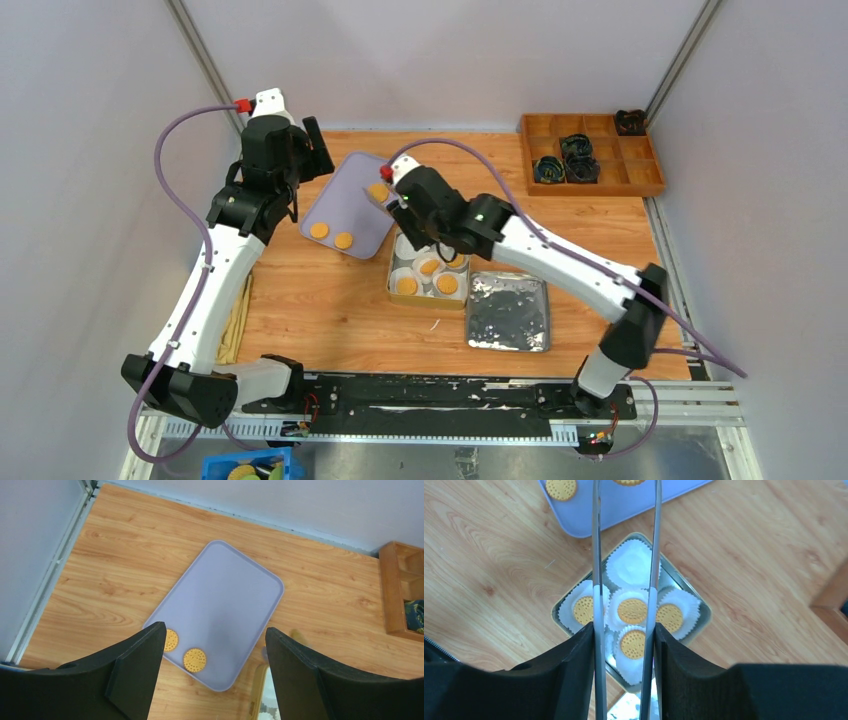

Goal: Pack the cookies

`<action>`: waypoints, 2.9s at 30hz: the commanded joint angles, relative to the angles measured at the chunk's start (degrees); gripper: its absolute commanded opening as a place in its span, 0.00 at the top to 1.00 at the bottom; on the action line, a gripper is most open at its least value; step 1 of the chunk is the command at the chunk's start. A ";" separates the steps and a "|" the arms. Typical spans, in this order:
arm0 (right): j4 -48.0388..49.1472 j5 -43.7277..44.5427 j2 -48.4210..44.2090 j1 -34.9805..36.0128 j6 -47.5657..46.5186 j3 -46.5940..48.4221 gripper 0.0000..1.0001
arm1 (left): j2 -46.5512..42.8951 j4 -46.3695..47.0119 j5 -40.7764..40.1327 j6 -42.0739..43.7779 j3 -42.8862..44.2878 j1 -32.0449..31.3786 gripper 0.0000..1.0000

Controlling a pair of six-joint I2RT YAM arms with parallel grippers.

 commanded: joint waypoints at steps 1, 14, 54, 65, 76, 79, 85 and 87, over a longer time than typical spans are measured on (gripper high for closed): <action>-0.51 6.77 -8.91 -0.48 0.52 -6.40 0.86 | -0.02 0.98 1.73 -1.11 0.11 0.39 0.21; -0.99 4.14 -14.71 -0.52 6.43 -19.68 0.85 | 1.19 1.68 4.35 -2.64 -0.02 0.39 0.22; -0.48 0.57 -3.54 -0.28 7.01 -14.20 0.58 | 0.12 3.20 4.32 -0.54 -1.97 0.39 0.21; -0.22 1.76 -4.25 -0.29 6.97 -13.62 0.36 | -0.13 4.10 5.75 -0.77 -2.35 0.39 0.21; -1.74 1.52 -12.65 -0.30 7.53 -17.51 0.74 | -0.58 4.12 5.68 -0.94 -2.57 0.39 0.21; -2.81 0.09 -15.44 -0.30 8.92 -20.37 0.80 | -0.43 4.28 6.39 -1.42 -2.70 0.39 0.21; -7.05 -2.25 -20.87 0.40 12.27 -25.76 0.95 | -0.14 4.03 6.95 -1.93 -2.52 0.39 0.21; -7.17 -3.42 -22.10 0.45 13.42 -27.18 0.98 | 0.01 4.38 7.45 -2.34 -2.84 0.39 0.21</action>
